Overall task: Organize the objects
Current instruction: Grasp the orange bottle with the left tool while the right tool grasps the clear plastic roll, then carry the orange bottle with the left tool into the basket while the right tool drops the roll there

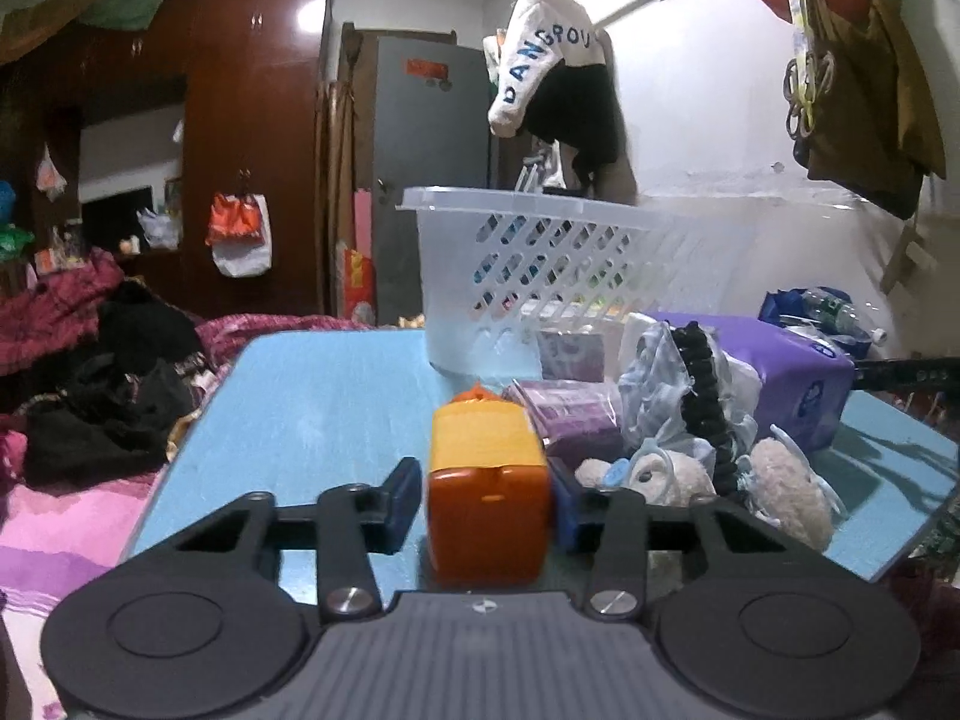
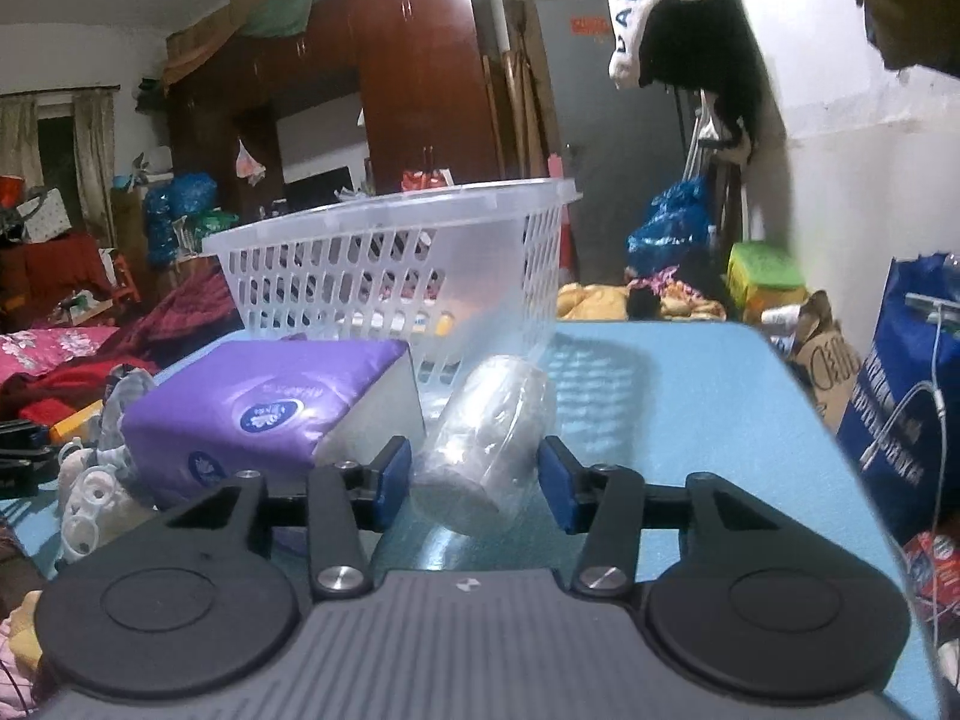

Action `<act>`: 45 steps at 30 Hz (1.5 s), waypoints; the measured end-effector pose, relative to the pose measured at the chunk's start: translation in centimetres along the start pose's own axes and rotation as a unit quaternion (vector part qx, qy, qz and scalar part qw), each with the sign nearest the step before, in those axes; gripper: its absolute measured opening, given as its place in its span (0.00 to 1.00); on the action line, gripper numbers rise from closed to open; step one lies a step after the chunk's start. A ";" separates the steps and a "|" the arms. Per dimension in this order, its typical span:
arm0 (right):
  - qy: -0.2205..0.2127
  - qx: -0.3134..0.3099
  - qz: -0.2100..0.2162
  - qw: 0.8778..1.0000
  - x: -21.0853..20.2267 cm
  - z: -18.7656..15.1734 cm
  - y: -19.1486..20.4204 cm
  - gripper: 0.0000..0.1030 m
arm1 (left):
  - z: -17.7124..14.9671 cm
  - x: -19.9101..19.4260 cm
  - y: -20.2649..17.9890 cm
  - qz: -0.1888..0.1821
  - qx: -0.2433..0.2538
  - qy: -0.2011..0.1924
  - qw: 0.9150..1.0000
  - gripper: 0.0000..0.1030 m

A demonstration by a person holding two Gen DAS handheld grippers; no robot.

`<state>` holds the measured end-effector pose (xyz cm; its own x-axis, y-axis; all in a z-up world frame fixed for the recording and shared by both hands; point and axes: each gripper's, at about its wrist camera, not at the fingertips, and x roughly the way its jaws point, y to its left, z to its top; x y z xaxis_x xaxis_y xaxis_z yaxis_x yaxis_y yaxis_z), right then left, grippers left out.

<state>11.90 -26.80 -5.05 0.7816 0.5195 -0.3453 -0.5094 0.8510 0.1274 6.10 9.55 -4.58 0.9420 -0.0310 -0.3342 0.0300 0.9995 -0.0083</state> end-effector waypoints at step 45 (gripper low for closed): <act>0.120 -0.072 -0.010 0.990 15.0 15.6 2.9 0.48 | 20.5 19.5 -5.8 -0.012 -0.002 0.128 0.992 0.42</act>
<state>27.72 -15.36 4.63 0.6919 0.4555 -0.5602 -0.5550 0.8318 -0.0091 31.19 3.12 8.29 0.8258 -0.0538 -0.5614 0.0500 0.9985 -0.0222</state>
